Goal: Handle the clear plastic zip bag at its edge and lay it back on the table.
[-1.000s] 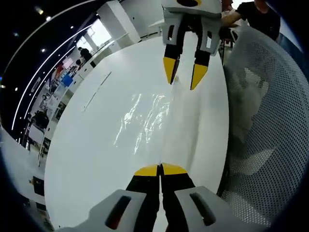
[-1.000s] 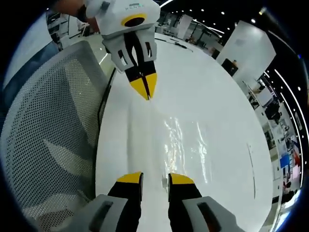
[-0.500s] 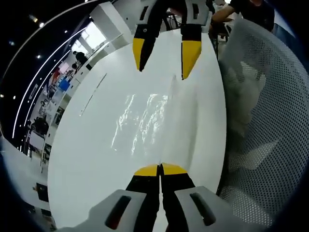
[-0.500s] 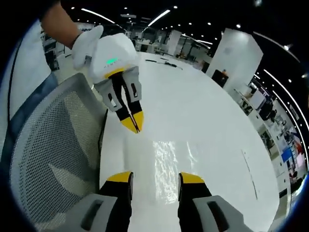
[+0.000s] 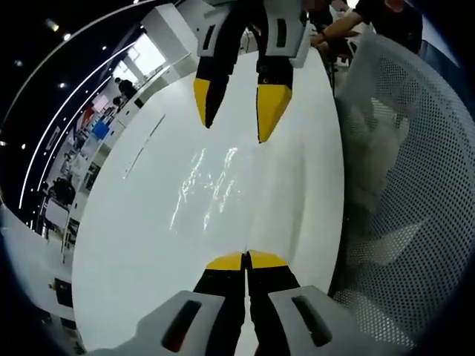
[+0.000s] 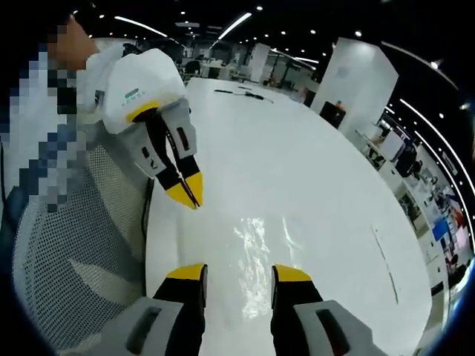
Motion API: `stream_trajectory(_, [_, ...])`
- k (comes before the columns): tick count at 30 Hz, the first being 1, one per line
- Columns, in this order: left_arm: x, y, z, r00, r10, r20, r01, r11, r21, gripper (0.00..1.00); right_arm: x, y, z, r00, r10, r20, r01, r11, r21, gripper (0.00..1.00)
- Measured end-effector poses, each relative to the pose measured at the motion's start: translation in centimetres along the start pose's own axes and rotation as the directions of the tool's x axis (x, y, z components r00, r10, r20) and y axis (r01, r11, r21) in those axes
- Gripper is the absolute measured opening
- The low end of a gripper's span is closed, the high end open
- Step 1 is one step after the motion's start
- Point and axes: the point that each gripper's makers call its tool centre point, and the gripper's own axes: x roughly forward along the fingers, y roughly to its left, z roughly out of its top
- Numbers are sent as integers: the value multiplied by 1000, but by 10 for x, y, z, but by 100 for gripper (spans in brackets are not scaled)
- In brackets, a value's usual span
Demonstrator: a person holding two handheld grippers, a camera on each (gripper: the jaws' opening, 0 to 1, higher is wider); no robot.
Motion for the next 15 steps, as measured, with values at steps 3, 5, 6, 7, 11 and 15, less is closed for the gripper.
stream_trajectory(3, [0,1,0,1000,2,2,-2,1000,0,0,5,3,-1,1000,19,-12,-19,1000,0,32])
stream_trajectory(5, [-1,1,0,1000,2,3,-2,1000,-2,0,8,4,-2,1000,14,-21,-14,1000,-15,32])
stream_trajectory(6, [-2,1,0,1000,2,3,-2,1000,-1,0,9,4,-2,1000,16,-21,-16,1000,-12,32])
stream_trajectory(7, [-2,1,1,1000,1,4,-1,1000,-2,0,9,5,-2,1000,18,-20,-18,1000,-8,32])
stream_trajectory(11, [-4,1,1,1000,2,2,-2,1000,3,0,13,6,-3,1000,18,-12,-18,1000,18,31])
stream_trajectory(15, [-3,1,-1,1000,0,-2,0,1000,11,0,14,5,-4,1000,16,-8,-16,999,28,30])
